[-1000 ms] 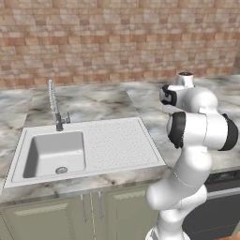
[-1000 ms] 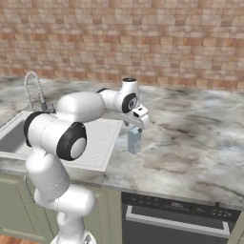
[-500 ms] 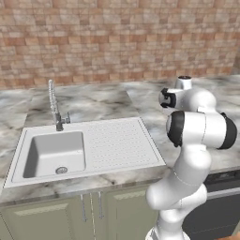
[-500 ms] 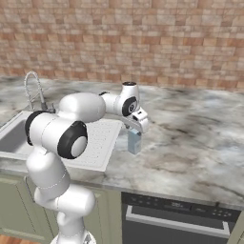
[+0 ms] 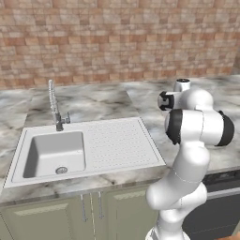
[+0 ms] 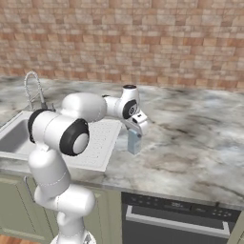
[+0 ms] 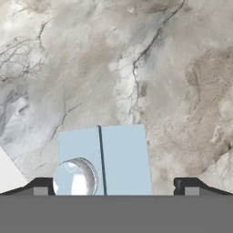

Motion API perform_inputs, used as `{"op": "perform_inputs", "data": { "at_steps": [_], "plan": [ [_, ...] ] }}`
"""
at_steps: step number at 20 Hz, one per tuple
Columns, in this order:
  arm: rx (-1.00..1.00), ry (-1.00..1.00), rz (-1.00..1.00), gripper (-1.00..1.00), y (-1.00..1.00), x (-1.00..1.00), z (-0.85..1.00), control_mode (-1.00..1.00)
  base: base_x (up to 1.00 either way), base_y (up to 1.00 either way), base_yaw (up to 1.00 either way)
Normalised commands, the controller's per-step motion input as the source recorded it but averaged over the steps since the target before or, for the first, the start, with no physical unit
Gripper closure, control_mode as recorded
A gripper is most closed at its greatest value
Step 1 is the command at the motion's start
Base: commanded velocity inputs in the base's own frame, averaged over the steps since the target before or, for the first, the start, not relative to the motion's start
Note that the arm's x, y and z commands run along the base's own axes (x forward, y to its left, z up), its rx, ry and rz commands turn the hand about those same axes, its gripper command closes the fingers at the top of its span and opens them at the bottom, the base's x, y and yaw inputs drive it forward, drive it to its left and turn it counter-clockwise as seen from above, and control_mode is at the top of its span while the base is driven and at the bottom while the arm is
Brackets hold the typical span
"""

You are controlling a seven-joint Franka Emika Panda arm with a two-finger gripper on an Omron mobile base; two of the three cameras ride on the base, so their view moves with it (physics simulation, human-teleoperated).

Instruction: Gather the eggs and milk located in the vicinity of the sink area and place them right next to the bowl.

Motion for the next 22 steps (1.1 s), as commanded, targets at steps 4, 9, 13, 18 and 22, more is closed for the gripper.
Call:
{"op": "perform_inputs", "data": {
  "at_steps": [4, 9, 13, 18, 22],
  "plan": [
    [0.00, 0.00, -0.04, -1.00, 0.00, 0.10, -0.22, -1.00, 0.00, 0.00, 0.00],
    [0.00, 0.00, -0.04, 1.00, 0.00, 0.03, -0.16, -1.00, 0.00, 0.00, 0.00],
    [0.00, 0.00, -0.03, 1.00, 0.00, -0.02, -0.25, -1.00, 0.00, 0.00, 0.00],
    [0.00, 0.00, -0.03, 1.00, 0.00, -0.08, -0.33, -1.00, 0.00, 0.00, 0.00],
    [0.00, -0.01, -0.02, 1.00, -0.01, -0.18, -0.24, -1.00, 0.00, 0.00, 0.00]
  ]
}}
